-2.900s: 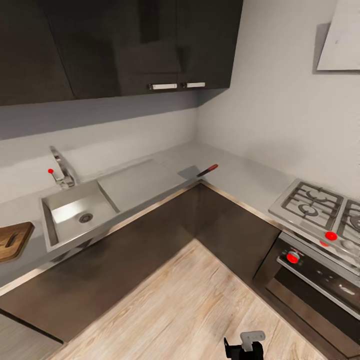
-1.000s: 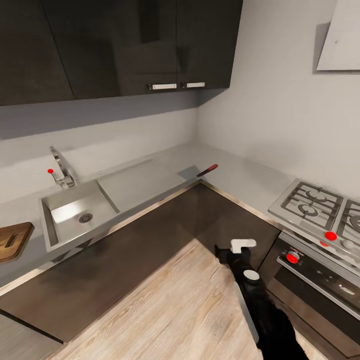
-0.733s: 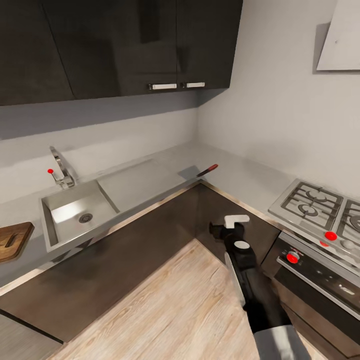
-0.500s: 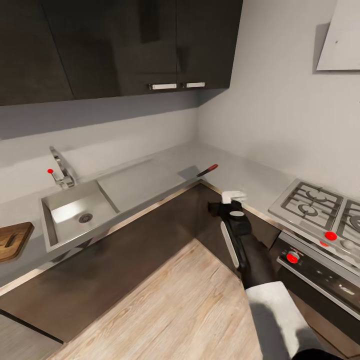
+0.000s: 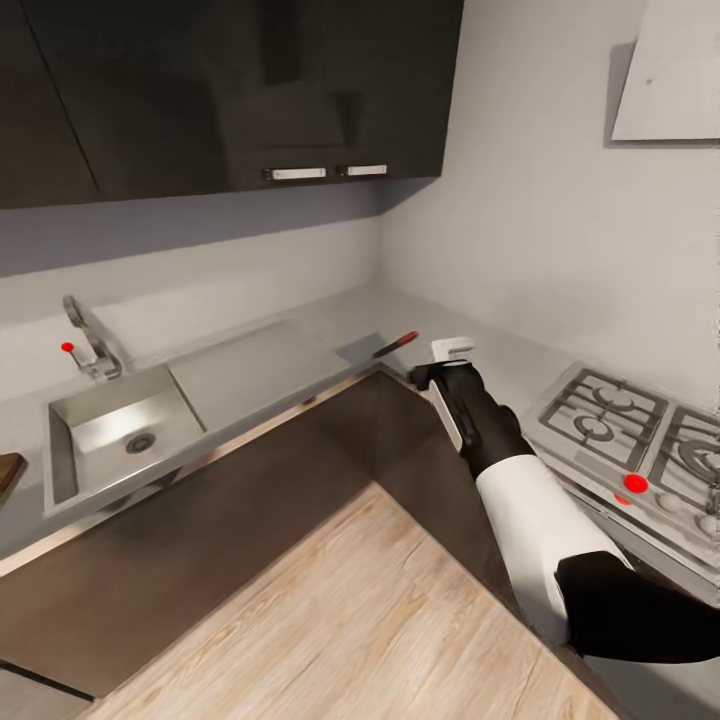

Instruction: In the kitchen, take the Vidalia onion out of the sink, dice it on the chopping board with the paring knife, put the diced onion into the bowl on the countertop, then place both the paring knife and the chopping board into the sink.

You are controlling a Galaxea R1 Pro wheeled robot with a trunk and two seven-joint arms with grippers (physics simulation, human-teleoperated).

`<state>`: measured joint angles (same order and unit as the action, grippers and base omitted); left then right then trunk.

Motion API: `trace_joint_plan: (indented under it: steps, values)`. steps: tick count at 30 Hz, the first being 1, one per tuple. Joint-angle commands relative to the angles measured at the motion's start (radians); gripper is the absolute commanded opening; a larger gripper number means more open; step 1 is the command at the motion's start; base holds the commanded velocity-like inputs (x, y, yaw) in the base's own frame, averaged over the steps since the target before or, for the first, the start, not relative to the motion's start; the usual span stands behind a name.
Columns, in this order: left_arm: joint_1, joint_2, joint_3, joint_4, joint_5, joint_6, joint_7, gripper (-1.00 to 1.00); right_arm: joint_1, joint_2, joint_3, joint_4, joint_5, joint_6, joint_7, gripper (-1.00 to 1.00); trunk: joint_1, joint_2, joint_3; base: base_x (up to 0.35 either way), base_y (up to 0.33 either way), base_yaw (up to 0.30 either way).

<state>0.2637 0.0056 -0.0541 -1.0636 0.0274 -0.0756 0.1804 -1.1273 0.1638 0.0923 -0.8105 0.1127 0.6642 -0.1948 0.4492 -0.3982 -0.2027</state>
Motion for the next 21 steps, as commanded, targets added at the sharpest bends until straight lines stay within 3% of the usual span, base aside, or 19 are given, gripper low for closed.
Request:
trace_joint_plan:
  steps: [1, 10, 21]
  values:
    - [0.000, 0.001, -0.003, 0.000, 0.003, -0.002, 0.007, 1.00, -0.001, 0.000, 0.002, -0.001, 0.009, 0.007, 0.003, 1.00, 0.001, -0.002, -0.002, 0.108, -0.283, 0.000]
    - [0.000, 0.001, -0.003, 0.002, 0.002, -0.001, 0.007, 1.00, -0.002, -0.005, 0.006, 0.001, 0.007, 0.006, 0.103, 1.00, 0.001, -0.002, -0.002, 0.109, -0.283, 0.000]
    - [0.000, 0.001, -0.003, 0.007, 0.002, -0.001, 0.007, 1.00, 0.000, -0.003, 0.009, 0.001, 0.005, -0.015, 0.149, 1.00, 0.001, -0.002, -0.002, 0.196, -0.252, 0.000]
